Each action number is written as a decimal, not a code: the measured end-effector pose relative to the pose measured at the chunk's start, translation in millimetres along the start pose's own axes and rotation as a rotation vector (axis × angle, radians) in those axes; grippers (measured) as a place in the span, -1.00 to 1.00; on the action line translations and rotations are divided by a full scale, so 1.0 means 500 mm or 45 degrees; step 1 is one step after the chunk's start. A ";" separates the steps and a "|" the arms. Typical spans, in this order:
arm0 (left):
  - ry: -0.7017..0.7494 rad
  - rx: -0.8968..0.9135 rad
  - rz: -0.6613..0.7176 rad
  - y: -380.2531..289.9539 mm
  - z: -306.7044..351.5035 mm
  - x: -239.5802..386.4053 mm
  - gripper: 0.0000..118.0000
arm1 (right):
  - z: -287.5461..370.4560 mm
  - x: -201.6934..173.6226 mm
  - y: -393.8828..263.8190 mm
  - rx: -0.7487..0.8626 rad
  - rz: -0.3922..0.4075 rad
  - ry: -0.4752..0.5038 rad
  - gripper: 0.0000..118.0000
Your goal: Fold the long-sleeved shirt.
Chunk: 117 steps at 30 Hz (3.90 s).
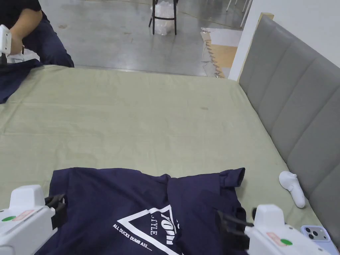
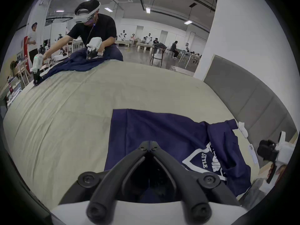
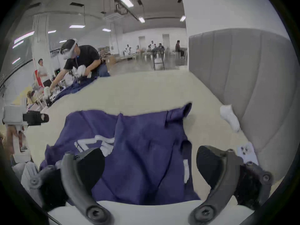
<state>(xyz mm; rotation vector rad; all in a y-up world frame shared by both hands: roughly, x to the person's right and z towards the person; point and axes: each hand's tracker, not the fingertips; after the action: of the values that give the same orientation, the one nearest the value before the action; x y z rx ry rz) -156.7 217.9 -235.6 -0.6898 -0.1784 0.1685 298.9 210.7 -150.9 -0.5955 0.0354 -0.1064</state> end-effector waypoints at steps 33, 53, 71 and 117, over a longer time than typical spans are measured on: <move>0.061 -0.254 0.055 0.136 -0.273 -0.104 0.81 | -0.405 0.148 0.185 -0.566 -0.225 0.056 -0.83; -0.080 -0.190 0.127 0.199 -0.211 -0.139 -0.86 | -0.219 0.117 0.223 -0.176 -0.087 0.096 -0.83; -0.177 -0.433 -0.125 -0.167 0.169 -0.149 -0.86 | 0.139 0.089 -0.124 -0.436 -0.019 0.068 -0.84; -0.361 -0.206 0.193 -0.017 0.136 -0.212 0.88 | 0.145 -0.163 0.068 0.534 0.294 -0.086 -1.00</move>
<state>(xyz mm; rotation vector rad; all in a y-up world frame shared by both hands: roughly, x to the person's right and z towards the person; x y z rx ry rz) -273.7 230.9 -190.0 -0.8398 -0.4152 0.4012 225.5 288.1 -109.7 -0.1731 0.0153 0.1289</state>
